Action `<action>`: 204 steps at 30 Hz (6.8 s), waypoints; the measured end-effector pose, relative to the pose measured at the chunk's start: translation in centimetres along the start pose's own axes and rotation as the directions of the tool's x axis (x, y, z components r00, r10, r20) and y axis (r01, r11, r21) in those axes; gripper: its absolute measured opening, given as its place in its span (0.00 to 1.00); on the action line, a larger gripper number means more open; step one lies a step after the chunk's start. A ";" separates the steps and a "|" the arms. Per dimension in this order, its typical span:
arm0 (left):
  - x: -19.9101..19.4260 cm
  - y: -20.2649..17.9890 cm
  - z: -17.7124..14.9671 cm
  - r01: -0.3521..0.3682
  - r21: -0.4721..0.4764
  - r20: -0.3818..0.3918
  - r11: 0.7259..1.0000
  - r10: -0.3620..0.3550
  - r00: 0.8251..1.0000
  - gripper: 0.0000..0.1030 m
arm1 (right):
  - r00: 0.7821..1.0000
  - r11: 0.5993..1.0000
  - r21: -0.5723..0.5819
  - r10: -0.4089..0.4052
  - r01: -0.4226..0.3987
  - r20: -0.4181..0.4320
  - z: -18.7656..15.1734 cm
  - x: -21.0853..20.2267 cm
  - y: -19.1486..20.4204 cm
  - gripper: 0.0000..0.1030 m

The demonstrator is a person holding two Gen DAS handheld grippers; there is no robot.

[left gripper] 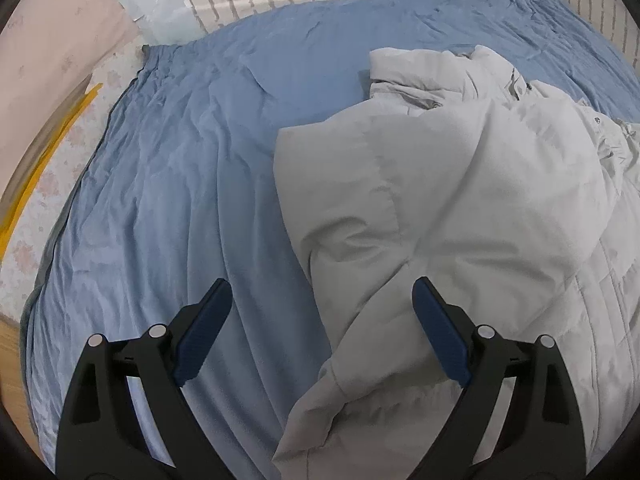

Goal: Fold large clothes

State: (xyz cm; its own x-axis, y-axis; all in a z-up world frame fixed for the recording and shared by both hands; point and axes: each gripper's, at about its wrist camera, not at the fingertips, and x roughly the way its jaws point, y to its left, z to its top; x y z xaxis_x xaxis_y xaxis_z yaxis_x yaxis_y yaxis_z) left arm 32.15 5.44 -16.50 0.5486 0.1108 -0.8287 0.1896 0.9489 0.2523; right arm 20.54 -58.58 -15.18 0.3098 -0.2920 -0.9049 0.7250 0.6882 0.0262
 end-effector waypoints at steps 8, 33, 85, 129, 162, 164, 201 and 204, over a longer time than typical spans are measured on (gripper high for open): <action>-1.2 0.2 0.4 -0.051 0.028 0.015 0.998 0.051 0.999 0.89 | 0.981 0.976 0.181 0.145 -0.121 -0.127 -2.8 8.1 2.0 0.86; -2.4 0.6 0.7 -0.001 0.017 0.067 1.000 0.000 0.998 0.89 | 0.834 0.779 -0.439 0.540 -0.447 0.110 -7.2 -9.3 23.5 0.23; -8.1 -4.6 4.4 0.130 0.132 0.116 0.983 -0.145 0.983 0.89 | 0.936 0.790 -0.509 0.336 -0.342 -0.108 -11.7 -7.5 27.2 0.77; -3.8 4.8 -0.3 0.238 -0.291 -0.036 0.927 -0.259 0.965 0.92 | 0.915 0.763 -0.506 0.356 -0.402 -0.189 -15.3 -5.6 29.6 0.69; 2.0 4.9 -0.1 0.413 -0.419 -0.009 0.809 -0.459 0.889 0.50 | 0.862 0.663 -0.566 0.468 -0.489 -0.195 -18.5 -10.3 34.4 0.70; 2.0 4.7 0.4 0.424 -0.423 0.004 0.801 -0.466 0.885 0.52 | 0.872 0.667 -0.576 0.447 -0.473 -0.199 -18.8 -9.8 34.5 0.70; 8.4 -1.8 8.5 0.113 -0.110 -0.303 0.988 -0.141 0.942 0.47 | 0.885 0.671 -0.578 0.360 -0.465 -0.295 -13.6 -1.0 42.6 0.17; 9.2 -1.3 8.7 0.129 -0.110 -0.327 0.985 -0.159 0.931 0.47 | 0.881 0.678 -0.562 0.347 -0.473 -0.322 -13.7 -0.1 42.9 0.17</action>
State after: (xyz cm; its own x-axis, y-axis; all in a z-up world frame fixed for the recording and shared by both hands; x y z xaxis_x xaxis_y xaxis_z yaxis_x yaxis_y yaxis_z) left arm 44.02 2.66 -20.13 0.2144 0.0490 -0.9755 0.1681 0.9820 0.0863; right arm 43.24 -19.91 -19.81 0.3261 0.1958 -0.9248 -0.0004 0.9783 0.2070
